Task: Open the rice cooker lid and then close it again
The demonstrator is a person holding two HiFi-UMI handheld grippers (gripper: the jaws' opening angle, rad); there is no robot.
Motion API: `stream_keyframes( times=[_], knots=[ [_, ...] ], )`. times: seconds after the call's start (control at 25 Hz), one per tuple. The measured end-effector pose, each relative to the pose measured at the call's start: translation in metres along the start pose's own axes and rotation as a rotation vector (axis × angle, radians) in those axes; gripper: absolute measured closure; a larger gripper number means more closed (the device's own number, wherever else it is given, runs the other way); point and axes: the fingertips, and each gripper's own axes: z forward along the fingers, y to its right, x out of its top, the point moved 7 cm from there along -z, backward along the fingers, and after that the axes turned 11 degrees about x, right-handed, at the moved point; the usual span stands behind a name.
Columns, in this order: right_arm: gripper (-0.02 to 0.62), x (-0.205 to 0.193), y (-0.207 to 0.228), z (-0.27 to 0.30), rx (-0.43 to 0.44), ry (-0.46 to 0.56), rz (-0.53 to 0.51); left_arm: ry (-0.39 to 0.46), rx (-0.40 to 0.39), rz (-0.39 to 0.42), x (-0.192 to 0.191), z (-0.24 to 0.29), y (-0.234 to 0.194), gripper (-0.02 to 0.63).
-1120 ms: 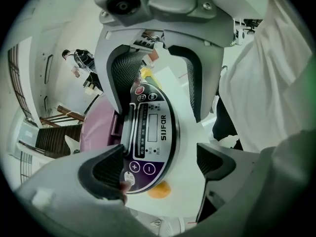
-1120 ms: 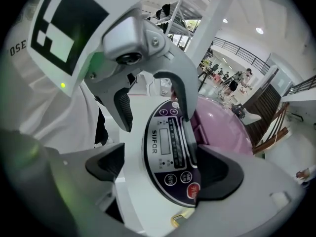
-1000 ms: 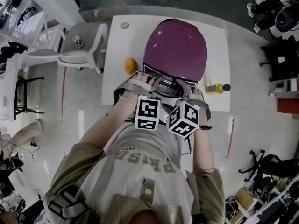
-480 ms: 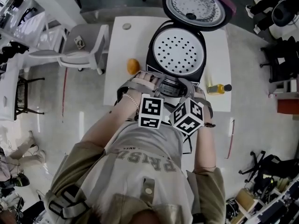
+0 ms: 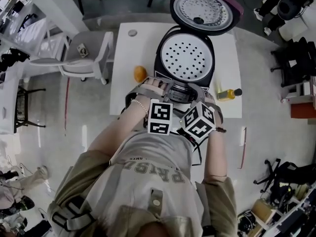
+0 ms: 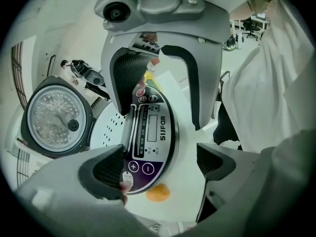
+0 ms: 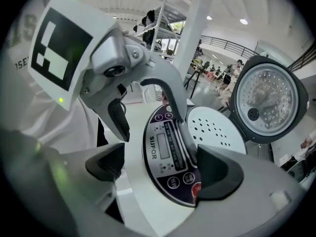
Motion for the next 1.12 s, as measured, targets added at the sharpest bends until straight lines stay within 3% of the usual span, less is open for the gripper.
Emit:
stream_keyframes(
  times=[0.44, 0.96, 1.12],
  knots=[
    [0.158, -0.003, 0.003, -0.001, 0.017, 0.057, 0.032, 0.054, -0.049, -0.005, -0.002, 0.001, -0.004, 0.133],
    [0.158, -0.007, 0.014, -0.013, 0.052, 0.243, 0.049, 0.171, -0.142, -0.176, -0.006, -0.007, -0.029, 0.140],
    [0.158, -0.007, 0.021, -0.027, 0.014, 0.398, 0.075, 0.234, -0.146, -0.283, -0.006, -0.018, -0.042, 0.140]
  ],
)
